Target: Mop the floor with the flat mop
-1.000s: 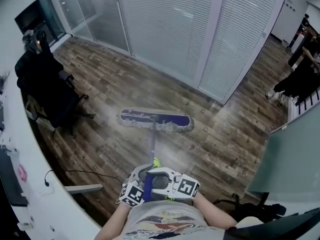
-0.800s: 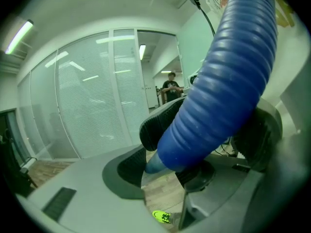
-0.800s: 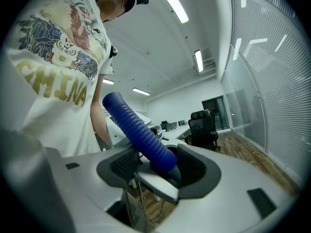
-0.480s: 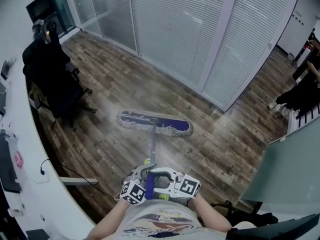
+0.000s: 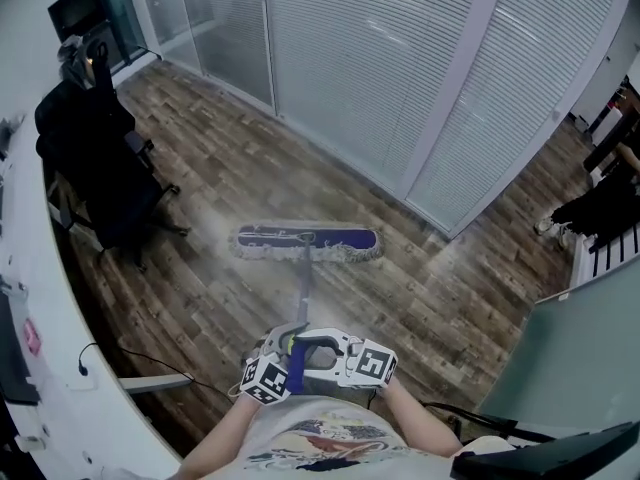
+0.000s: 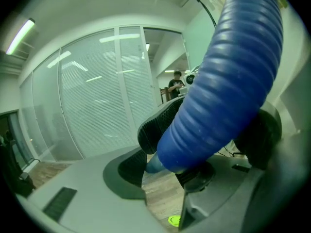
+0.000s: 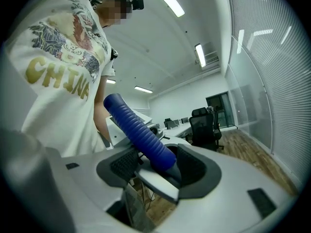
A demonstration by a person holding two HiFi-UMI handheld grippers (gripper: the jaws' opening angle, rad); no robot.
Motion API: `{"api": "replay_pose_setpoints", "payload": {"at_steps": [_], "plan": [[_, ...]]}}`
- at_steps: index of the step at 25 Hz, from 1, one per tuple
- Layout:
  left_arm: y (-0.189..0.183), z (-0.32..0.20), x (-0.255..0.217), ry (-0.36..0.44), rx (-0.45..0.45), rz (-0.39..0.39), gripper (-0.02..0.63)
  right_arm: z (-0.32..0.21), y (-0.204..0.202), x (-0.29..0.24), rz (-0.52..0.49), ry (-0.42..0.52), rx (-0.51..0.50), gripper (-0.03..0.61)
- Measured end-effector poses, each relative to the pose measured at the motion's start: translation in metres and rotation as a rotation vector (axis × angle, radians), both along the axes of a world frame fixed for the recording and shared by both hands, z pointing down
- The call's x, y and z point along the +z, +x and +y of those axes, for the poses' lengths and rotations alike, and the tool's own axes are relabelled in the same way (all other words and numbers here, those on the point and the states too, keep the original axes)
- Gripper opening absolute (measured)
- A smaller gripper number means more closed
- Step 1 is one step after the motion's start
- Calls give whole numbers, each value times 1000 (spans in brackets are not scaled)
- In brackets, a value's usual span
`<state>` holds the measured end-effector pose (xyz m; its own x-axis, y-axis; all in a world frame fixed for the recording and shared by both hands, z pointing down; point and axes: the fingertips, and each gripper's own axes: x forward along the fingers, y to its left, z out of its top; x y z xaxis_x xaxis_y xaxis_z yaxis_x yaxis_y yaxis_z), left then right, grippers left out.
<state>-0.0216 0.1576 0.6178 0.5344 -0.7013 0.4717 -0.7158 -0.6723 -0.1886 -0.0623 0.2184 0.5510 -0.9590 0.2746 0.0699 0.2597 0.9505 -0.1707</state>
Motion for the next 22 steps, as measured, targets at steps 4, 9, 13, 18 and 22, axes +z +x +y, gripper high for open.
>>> {"api": "replay_pose_setpoints", "payload": {"at_steps": [4,9,13,18,22], "plan": [[-39,-57,-10,-4,-18,29,133,-55,-38,-5,19,-6,-21,238],[-91,-119,-16,10,-37,34,130,-115,-89,-11,13,5,-39,238],[-114,-162,-8,9,-42,33,130,-157,-114,-2,27,4,-52,238],[-136,-231,-4,9,-55,22,130,-227,-133,2,17,2,-63,238],[-157,-297,-2,-2,-65,5,130,-292,-153,2,-8,4,-79,238]]}}
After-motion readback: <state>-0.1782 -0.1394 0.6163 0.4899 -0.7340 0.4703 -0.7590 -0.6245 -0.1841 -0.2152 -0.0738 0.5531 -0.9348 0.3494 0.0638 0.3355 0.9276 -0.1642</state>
